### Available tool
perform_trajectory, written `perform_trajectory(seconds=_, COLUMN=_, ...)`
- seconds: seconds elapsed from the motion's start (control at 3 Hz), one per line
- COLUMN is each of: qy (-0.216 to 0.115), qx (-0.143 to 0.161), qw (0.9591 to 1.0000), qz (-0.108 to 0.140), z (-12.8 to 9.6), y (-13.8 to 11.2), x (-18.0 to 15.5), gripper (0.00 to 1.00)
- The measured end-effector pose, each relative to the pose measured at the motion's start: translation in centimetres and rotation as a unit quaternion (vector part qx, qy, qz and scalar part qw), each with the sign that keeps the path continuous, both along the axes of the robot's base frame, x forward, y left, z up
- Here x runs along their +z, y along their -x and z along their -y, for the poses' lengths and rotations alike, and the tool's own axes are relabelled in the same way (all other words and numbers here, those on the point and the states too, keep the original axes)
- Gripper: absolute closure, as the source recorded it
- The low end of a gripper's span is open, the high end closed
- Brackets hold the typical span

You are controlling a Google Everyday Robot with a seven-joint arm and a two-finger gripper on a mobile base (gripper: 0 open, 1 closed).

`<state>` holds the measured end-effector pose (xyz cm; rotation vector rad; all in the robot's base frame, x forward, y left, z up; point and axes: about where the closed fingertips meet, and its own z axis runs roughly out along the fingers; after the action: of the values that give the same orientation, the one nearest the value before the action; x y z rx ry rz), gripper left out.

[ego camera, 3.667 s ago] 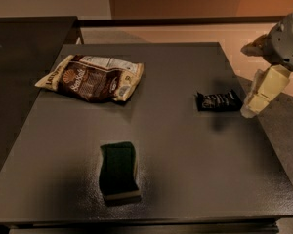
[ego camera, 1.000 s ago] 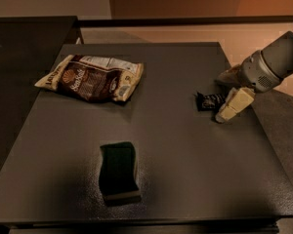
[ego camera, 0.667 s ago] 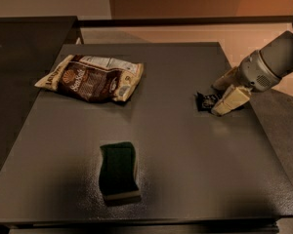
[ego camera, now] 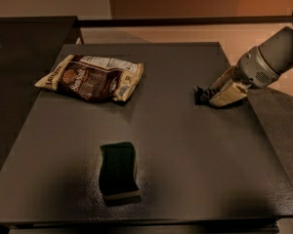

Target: Move rxbar chocolate near sponge

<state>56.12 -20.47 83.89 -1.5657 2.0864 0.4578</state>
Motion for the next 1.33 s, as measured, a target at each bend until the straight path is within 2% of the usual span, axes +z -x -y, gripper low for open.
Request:
perform_trajectory(seconds=0.33, qy=0.002, qx=0.000, qw=1.0000, qz=-0.007, z=-0.6, y=0.4, x=0.4, gripper=1.00)
perform_trajectory(seconds=0.67, qy=-0.003, qx=0.013, qw=0.9999, qz=-0.008, z=-2.5, y=1.5, x=1.6, gripper=1.00)
perform_trajectory(seconds=1.33, qy=-0.031, qx=0.036, qw=0.9989, qz=-0.006, z=-7.8, y=5.3, x=3.2, gripper=1.00)
